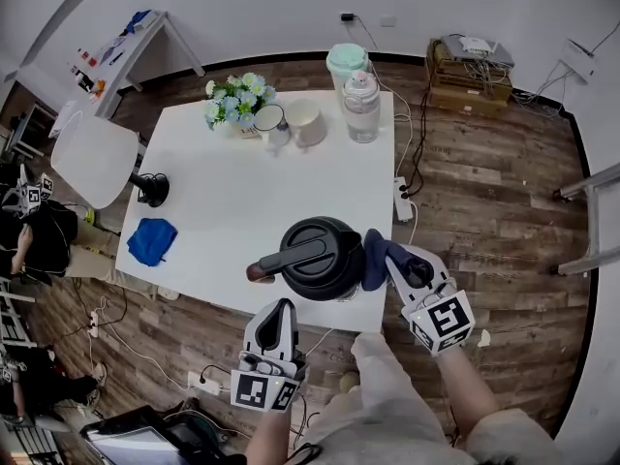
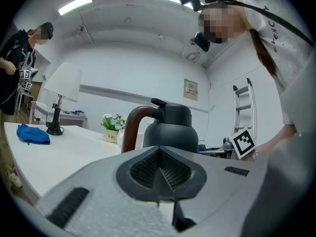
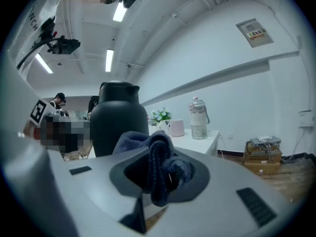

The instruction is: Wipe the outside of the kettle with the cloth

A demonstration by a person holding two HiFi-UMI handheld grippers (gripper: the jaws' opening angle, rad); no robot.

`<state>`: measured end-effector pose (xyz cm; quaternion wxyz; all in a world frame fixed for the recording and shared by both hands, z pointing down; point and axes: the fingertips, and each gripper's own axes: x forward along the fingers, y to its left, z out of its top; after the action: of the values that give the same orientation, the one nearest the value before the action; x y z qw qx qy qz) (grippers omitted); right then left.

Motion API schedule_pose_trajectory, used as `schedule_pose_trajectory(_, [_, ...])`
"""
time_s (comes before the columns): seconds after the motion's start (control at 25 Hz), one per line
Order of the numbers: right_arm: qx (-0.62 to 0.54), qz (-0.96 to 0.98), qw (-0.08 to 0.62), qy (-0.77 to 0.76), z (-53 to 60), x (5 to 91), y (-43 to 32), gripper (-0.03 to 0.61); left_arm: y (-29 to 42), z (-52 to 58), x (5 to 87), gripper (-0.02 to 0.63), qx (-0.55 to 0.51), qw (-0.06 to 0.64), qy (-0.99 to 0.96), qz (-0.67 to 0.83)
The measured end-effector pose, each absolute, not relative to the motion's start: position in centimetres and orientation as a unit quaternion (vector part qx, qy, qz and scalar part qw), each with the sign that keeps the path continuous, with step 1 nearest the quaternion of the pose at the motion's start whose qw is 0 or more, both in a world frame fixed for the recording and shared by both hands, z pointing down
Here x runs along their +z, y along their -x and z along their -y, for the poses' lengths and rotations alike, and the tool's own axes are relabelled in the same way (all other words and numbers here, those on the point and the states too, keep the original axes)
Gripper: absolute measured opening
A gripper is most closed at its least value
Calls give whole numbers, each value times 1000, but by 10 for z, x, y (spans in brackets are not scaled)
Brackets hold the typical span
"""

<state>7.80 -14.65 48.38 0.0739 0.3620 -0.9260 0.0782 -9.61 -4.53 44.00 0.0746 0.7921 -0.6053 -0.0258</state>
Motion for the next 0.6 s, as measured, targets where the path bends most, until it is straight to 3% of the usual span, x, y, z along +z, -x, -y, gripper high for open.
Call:
schedule_pose_trajectory(0.4, [-26, 918, 194, -344, 158, 493, -76, 63, 102, 45, 440, 8, -24, 69, -785, 615])
schedule_pose_trajectory(0.48, [-36, 916, 162, -365, 165, 462, -84, 63, 102, 45, 433, 8, -22, 70, -785, 615])
schedule_pose_trajectory(0.6, [-30, 928, 60, -367, 169, 401, -87, 63, 104, 47, 420, 8, -22, 69, -785, 615])
